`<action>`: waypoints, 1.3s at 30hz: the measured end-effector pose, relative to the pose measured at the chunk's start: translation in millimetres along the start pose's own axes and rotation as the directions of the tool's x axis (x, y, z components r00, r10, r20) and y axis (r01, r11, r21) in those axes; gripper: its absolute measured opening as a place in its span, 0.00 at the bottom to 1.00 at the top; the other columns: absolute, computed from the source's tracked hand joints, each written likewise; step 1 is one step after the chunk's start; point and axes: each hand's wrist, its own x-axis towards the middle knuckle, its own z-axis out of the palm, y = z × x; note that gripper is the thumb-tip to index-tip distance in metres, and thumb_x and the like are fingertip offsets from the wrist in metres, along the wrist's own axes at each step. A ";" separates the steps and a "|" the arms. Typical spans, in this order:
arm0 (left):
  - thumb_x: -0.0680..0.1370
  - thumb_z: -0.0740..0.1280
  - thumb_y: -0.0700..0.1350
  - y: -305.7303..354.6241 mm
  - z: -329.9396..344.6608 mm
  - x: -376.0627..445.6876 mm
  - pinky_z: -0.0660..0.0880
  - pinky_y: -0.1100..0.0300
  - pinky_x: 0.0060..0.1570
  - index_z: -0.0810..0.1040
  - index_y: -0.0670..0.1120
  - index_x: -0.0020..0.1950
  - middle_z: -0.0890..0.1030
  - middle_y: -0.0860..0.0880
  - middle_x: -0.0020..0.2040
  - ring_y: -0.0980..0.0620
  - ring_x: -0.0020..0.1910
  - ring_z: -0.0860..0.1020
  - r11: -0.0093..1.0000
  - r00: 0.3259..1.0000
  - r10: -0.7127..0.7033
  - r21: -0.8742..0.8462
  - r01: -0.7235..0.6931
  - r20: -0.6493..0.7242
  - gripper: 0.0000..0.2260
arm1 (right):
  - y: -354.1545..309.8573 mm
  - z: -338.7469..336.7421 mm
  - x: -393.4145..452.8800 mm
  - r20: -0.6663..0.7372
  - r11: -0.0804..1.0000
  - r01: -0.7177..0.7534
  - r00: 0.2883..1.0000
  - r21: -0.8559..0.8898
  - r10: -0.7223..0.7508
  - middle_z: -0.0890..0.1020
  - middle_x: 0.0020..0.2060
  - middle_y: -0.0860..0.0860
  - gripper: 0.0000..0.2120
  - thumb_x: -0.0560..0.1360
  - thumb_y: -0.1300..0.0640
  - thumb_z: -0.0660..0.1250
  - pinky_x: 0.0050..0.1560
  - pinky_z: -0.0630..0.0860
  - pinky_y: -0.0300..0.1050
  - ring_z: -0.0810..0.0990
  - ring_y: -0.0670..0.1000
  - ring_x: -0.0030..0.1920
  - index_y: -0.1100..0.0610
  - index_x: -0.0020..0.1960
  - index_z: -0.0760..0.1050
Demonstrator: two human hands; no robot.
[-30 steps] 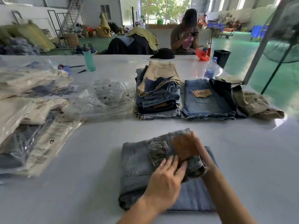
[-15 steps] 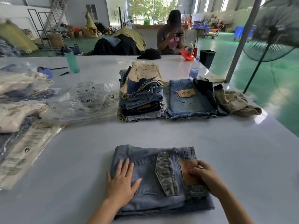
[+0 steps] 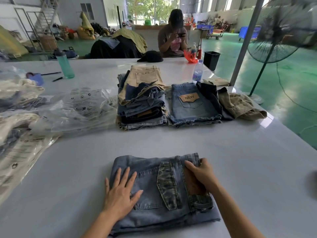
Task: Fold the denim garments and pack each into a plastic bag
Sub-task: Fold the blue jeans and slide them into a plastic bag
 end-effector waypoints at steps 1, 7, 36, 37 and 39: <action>0.57 0.19 0.73 -0.5 0.6 -0.2 0.35 0.39 0.70 0.38 0.56 0.76 0.33 0.53 0.75 0.47 0.71 0.29 1.000 1.000 0.000 -0.019 0.000 -0.015 0.49 | 2.6 0.5 -2.5 -0.052 0.998 0.055 0.997 -0.003 -0.055 0.77 0.39 0.51 0.18 0.70 0.46 0.73 0.38 0.69 0.43 0.76 0.52 0.41 0.56 0.46 0.68; 0.59 0.21 0.74 1.4 0.5 -3.1 0.38 0.39 0.71 0.41 0.59 0.76 0.29 0.55 0.71 0.47 0.70 0.27 0.999 0.999 0.043 -0.007 -0.043 -0.013 0.48 | 24.6 2.7 -16.4 -0.105 0.960 0.037 0.992 -0.277 -0.068 0.81 0.53 0.58 0.27 0.73 0.45 0.69 0.45 0.73 0.47 0.80 0.59 0.52 0.58 0.64 0.67; 0.78 0.47 0.66 -17.1 8.9 -1.2 0.46 0.37 0.71 0.42 0.58 0.77 0.30 0.59 0.73 0.55 0.71 0.28 0.993 0.997 -0.014 -0.118 0.023 0.073 0.31 | -24.5 86.9 19.6 0.471 0.380 0.552 0.833 -0.742 -0.291 0.56 0.76 0.52 0.35 0.77 0.31 0.41 0.75 0.43 0.55 0.53 0.56 0.76 0.48 0.78 0.48; 0.78 0.47 0.66 -18.0 9.9 -4.7 0.45 0.36 0.71 0.42 0.58 0.77 0.29 0.60 0.72 0.55 0.71 0.27 0.992 0.997 -0.010 -0.124 0.019 0.074 0.31 | -25.6 87.6 18.9 0.463 0.366 0.549 0.834 -0.752 -0.300 0.60 0.75 0.53 0.35 0.77 0.31 0.42 0.75 0.44 0.57 0.57 0.56 0.74 0.49 0.78 0.50; 0.78 0.47 0.66 -17.6 6.5 -3.4 0.43 0.36 0.70 0.42 0.57 0.77 0.31 0.60 0.74 0.54 0.72 0.28 0.992 0.998 0.007 -0.125 0.001 0.065 0.31 | -26.4 85.0 18.9 0.447 0.364 0.527 0.848 -0.768 -0.285 0.66 0.70 0.55 0.35 0.77 0.32 0.45 0.73 0.49 0.60 0.62 0.57 0.71 0.52 0.75 0.58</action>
